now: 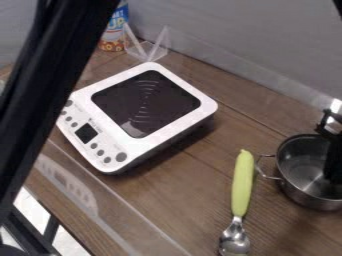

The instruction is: Remove silver pot from the white and black stove top and place it on the table

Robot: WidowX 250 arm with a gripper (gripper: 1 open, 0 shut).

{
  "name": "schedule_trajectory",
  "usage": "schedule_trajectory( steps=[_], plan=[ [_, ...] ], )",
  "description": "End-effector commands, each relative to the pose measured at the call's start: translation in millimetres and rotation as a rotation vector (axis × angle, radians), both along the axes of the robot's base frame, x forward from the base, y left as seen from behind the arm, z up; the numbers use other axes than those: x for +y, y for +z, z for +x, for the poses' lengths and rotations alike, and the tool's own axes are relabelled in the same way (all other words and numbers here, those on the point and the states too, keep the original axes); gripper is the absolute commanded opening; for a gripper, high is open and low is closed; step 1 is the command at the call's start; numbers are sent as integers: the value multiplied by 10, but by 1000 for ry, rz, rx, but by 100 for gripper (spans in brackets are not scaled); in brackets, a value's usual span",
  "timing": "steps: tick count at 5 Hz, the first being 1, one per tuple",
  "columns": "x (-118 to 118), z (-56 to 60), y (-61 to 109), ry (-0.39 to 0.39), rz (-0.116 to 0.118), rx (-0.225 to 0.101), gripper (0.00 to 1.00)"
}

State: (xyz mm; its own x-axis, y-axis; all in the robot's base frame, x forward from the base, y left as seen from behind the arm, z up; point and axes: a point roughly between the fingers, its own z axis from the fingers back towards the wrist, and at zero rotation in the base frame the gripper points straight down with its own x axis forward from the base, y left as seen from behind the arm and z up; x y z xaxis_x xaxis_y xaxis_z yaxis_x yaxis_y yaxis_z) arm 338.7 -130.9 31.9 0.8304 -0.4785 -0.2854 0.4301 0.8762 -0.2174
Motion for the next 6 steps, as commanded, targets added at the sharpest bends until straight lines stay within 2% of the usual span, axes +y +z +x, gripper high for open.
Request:
schedule_trajectory(
  steps=[1,5,6],
  plan=[
    [-45,26,298,-31,-40,-60,0],
    [152,75,403,-132,-70,-38,0],
    [122,85,369,-107,-77,-31,0]
  ],
)
